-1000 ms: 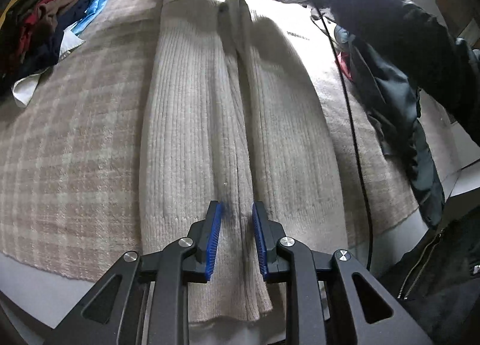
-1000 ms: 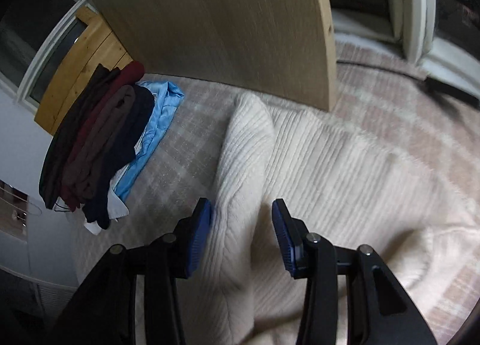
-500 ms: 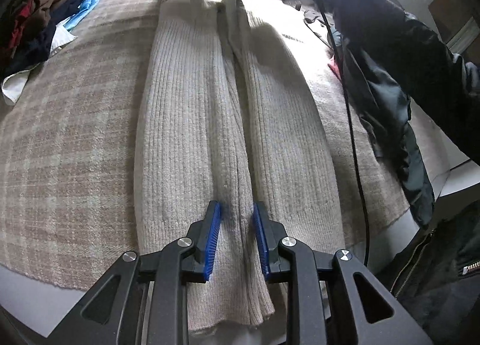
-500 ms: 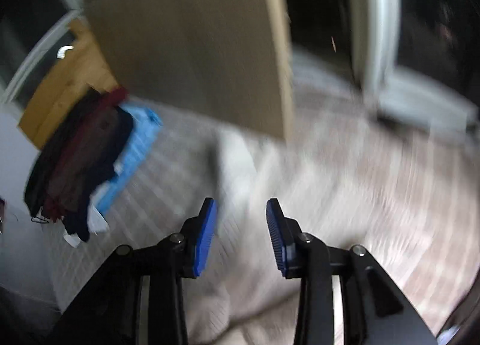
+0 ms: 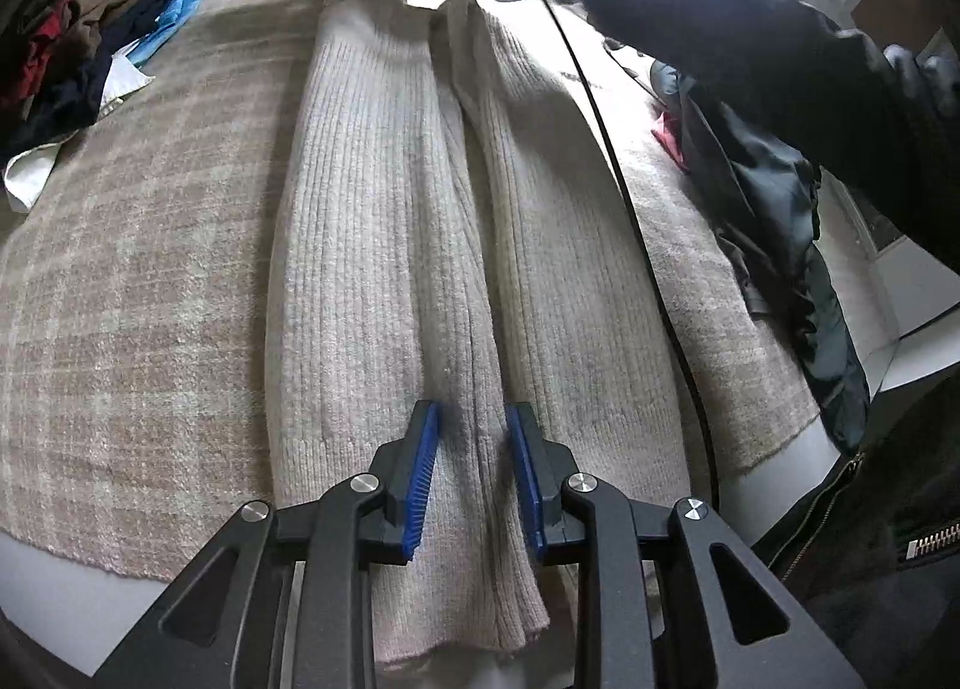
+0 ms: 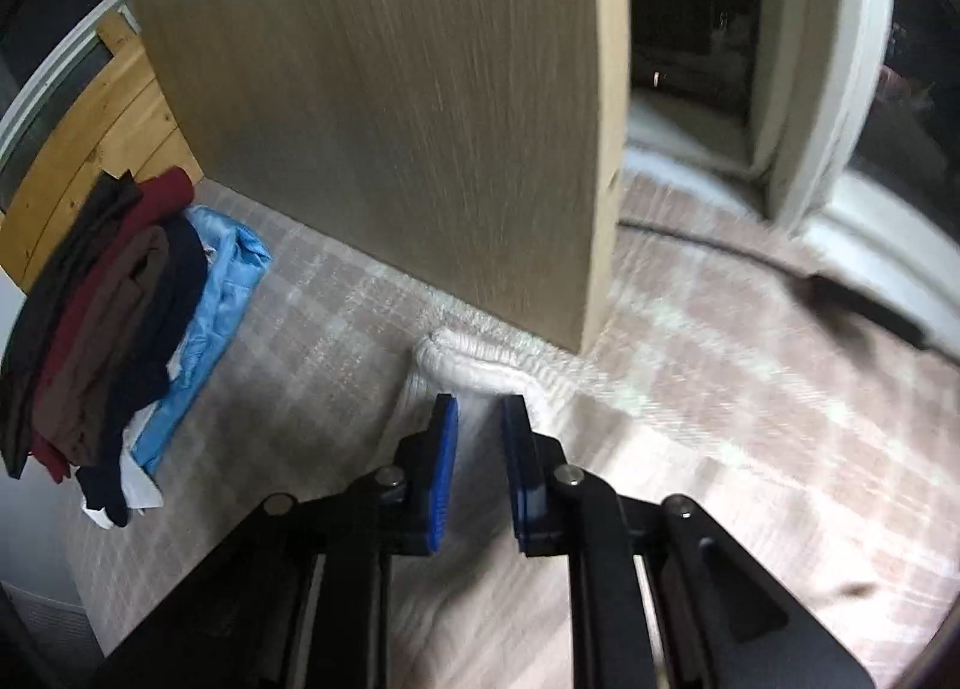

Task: Fold clothes
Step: 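Move both open grippers to the cardigan hem end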

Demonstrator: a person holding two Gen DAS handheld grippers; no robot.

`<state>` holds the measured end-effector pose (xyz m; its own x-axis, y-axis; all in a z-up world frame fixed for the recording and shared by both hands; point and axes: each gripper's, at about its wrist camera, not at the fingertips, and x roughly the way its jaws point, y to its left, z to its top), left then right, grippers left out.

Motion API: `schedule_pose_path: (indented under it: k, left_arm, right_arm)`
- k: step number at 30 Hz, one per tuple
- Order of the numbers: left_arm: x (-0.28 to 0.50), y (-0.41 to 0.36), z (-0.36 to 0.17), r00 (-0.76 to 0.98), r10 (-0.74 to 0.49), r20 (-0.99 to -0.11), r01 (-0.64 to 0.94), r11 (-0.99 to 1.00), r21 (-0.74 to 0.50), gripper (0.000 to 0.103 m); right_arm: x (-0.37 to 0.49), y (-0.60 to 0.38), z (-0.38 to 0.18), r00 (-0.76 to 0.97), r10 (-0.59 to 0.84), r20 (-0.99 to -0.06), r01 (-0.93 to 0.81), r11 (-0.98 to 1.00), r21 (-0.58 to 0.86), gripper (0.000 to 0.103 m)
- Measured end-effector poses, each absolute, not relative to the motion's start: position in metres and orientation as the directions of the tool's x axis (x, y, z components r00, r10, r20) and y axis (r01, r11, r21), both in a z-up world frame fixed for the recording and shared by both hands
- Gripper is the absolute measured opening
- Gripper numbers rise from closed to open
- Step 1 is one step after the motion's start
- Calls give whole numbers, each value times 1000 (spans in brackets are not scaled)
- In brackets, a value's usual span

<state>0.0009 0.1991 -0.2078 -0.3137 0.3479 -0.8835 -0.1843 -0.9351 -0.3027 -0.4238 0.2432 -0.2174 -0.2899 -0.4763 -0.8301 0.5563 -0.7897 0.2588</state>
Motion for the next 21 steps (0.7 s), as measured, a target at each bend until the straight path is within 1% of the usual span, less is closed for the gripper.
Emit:
schedule_pose_path:
  k: [3, 5, 7, 9, 12, 14, 16, 18, 21]
  left_arm:
    - [5, 193, -201, -317, 367, -875, -175, -929, -326, 24]
    - [8, 190, -194, -326, 362, -873, -171, -931, -322, 24]
    - [13, 186, -186, -336, 351, -874, -168, -935, -312, 24]
    - [18, 182, -180, -349, 343, -872, -171, -938, -300, 24]
    - [21, 181, -179, -341, 316, -885, -175, -947, -271, 24]
    - [23, 180, -181, -334, 291, -897, -167, -955, -247, 24]
    - [29, 177, -182, -326, 313, -892, -181, -947, -266, 24]
    - [32, 179, -187, -314, 335, -888, -196, -938, -285, 24]
    - [33, 189, -206, -264, 366, -892, -219, -924, -314, 24]
  right_arm:
    - [-402, 259, -189, -277, -546, -790, 582, -750, 315, 15]
    - [-378, 264, -179, -252, -561, -788, 626, -715, 309, 17]
    - [-352, 267, -181, -203, -563, -801, 671, -676, 304, 17]
    - [-336, 269, -192, -154, -541, -827, 709, -644, 289, 17]
    - [-320, 264, -230, -197, -411, -890, 745, -653, 137, 18]
    - [-324, 276, -227, -189, -451, -872, 694, -689, 207, 18]
    - [-318, 289, -210, -221, -462, -859, 660, -719, 217, 19]
    - [-295, 291, -193, -235, -474, -849, 699, -689, 191, 21]
    - [-259, 286, -194, -153, -498, -854, 753, -618, 226, 21]
